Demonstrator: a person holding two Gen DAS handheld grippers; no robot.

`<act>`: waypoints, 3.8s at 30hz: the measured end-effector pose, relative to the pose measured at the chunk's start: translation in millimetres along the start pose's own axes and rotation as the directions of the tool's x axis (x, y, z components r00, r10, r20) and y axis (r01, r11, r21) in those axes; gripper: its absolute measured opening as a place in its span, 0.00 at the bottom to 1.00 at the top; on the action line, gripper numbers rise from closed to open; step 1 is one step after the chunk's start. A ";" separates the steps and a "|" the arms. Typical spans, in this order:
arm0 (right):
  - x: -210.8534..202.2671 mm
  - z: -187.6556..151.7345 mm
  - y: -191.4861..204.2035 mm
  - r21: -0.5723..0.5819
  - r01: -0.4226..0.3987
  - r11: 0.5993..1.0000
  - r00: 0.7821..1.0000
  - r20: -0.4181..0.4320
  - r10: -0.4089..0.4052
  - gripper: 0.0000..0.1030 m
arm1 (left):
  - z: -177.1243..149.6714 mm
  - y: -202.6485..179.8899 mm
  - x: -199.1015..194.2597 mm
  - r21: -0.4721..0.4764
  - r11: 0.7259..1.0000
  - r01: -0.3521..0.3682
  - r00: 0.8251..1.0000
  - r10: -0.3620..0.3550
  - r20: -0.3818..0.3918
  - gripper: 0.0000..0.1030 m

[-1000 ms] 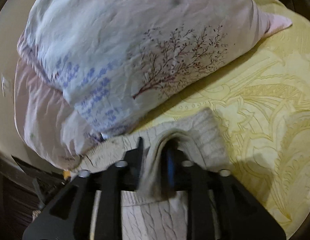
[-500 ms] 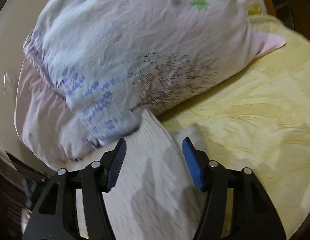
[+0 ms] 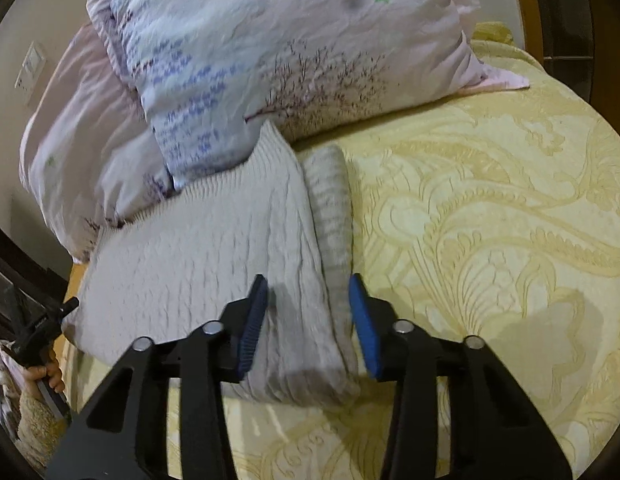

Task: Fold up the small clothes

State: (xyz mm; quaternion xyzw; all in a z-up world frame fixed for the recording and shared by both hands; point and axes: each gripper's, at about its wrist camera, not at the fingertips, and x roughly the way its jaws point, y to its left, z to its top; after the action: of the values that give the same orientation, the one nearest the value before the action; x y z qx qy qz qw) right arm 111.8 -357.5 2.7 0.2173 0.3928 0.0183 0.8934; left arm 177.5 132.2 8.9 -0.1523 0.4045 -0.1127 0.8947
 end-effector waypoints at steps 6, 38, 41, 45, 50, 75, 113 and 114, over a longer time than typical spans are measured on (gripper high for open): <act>-9.5 -4.5 6.3 -0.037 0.016 0.999 0.999 0.044 -0.014 0.10 | -7.2 -2.4 -3.5 0.018 1.000 -0.001 1.000 0.001 -0.002 0.09; -33.8 -12.5 50.9 -0.116 0.106 0.988 0.988 0.128 -0.091 0.45 | -9.3 24.6 -38.5 -0.056 0.994 0.096 0.995 -0.094 0.040 0.60; -14.6 -5.0 68.9 -0.170 0.073 0.983 0.994 0.087 -0.059 0.45 | 2.1 28.9 -38.7 -0.069 0.992 0.107 0.993 -0.103 0.052 0.68; 14.0 1.4 93.6 -0.260 0.112 0.959 0.993 0.053 -0.102 0.46 | 17.3 36.4 -16.7 -0.127 0.985 0.120 0.993 -0.122 -0.006 0.69; 40.8 -0.1 104.0 -0.296 0.145 0.944 0.987 -0.018 -0.157 0.57 | 25.6 34.1 4.7 -0.135 0.983 0.121 0.991 -0.128 -0.047 0.69; 28.3 11.2 60.2 -0.037 -0.324 0.945 0.944 0.058 0.325 0.77 | 28.7 7.8 41.5 -0.162 0.980 0.118 0.983 -0.138 -0.119 0.30; 0.7 17.8 13.3 0.080 -0.349 0.934 0.915 0.244 0.321 0.77 | -13.3 -246.3 95.9 -0.103 0.854 0.510 0.829 -0.520 -0.207 0.18; -0.1 18.4 12.2 0.084 -0.349 0.933 0.915 0.247 0.320 0.77 | -16.2 -250.0 96.6 -0.091 0.857 0.507 0.832 -0.514 -0.208 0.18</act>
State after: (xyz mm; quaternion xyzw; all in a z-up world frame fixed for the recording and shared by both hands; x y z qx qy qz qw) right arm 126.5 -353.3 18.7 0.3381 0.2443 0.1210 0.9008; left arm 208.2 -134.1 23.2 -0.2553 0.4496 -0.3575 0.7778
